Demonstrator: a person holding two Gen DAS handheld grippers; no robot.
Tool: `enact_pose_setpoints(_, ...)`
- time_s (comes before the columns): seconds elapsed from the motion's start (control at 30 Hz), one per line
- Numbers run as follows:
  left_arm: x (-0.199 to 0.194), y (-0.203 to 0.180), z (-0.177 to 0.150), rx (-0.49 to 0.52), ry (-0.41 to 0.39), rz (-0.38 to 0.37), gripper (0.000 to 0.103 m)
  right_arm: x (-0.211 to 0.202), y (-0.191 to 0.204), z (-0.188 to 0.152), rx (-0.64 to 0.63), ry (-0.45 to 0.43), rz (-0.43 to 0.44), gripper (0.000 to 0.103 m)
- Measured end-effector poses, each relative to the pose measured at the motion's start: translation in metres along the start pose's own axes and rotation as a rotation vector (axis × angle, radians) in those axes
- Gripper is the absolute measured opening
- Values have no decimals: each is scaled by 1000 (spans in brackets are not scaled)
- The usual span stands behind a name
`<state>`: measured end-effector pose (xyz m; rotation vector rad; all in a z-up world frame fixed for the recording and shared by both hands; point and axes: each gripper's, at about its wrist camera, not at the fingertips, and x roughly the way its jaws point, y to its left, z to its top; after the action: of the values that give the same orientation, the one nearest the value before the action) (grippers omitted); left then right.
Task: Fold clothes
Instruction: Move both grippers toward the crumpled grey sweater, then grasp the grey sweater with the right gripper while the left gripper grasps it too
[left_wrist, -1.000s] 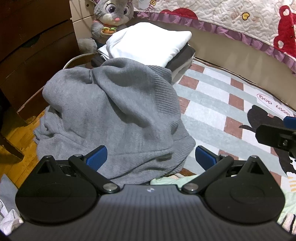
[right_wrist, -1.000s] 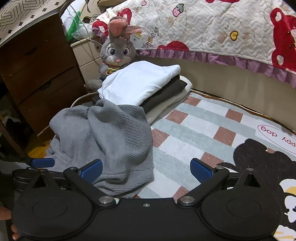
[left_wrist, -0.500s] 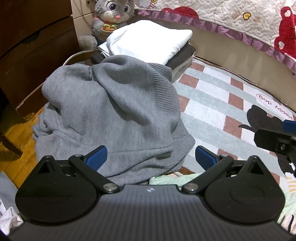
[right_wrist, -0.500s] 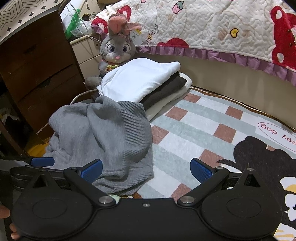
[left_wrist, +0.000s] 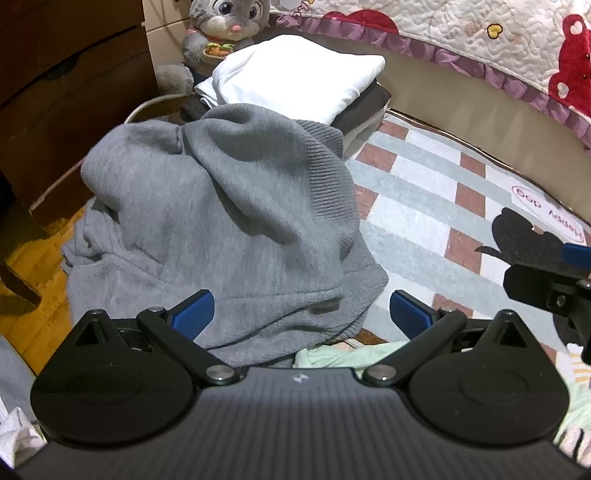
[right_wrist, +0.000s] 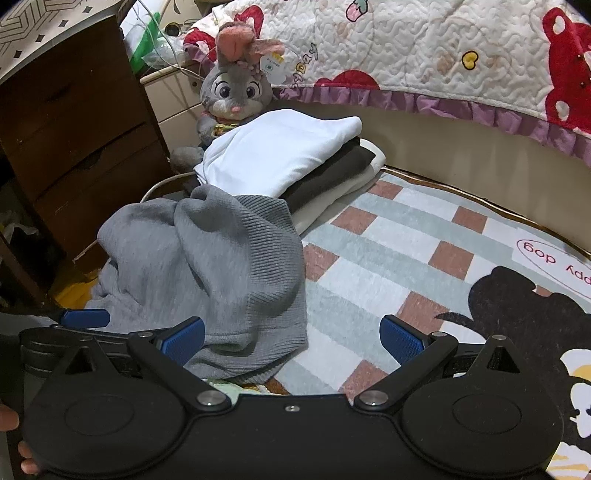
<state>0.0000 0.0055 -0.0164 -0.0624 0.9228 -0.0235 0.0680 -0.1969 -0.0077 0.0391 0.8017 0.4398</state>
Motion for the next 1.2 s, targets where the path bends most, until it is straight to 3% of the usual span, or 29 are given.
enact_pose_setpoints(0.13, 1, 5, -1, -35, 0, -44, 103, 1, 0, 0, 0, 0, 3, 102)
enact_pose_setpoints(0.27, 7, 16, -4, -51, -34, -55, 103, 7, -7, -3, 25, -118, 97, 102)
enact_pose_setpoints(0.4, 21, 51, -1, -108, -102, 75, 100, 27, -6, -2, 32, -213, 235, 101)
enact_pose_setpoints(0.47, 31, 75, 1, -155, -117, 136, 93, 46, 4, 4, -20, -192, 273, 99)
enact_pose_setpoints(0.57, 49, 115, 4, -263, -52, 102, 71, 78, 23, 13, -144, -143, 304, 97)
enact_pose_setpoints(0.6, 55, 127, 5, -299, -37, 85, 70, 92, 27, 16, -169, -114, 312, 97)
enact_pose_setpoints(0.7, 72, 145, 4, -297, -35, 155, 70, 133, 34, 21, -163, -26, 354, 97)
enact_pose_setpoints(0.9, 99, 157, 9, -238, -114, 274, 74, 197, 39, 16, -113, 88, 224, 97)
enact_pose_setpoints(0.97, 105, 163, 13, -240, -97, 277, 74, 212, 35, 11, -68, 139, 213, 97)
enact_pose_setpoints(1.03, 101, 168, 13, -221, -75, 347, 74, 226, 32, 5, -26, 203, 212, 98)
enact_pose_setpoints(1.07, 96, 173, 9, -222, -87, 388, 76, 234, 32, 2, -10, 244, 216, 98)
enact_pose_setpoints(1.13, 85, 182, 1, -224, -113, 471, 88, 242, 34, -6, 14, 297, 224, 98)
enact_pose_setpoints(1.17, 85, 191, -3, -245, -99, 459, 95, 240, 36, -10, 19, 297, 245, 98)
enact_pose_setpoints(1.2, 86, 199, -6, -267, -83, 445, 95, 238, 39, -13, 22, 291, 269, 98)
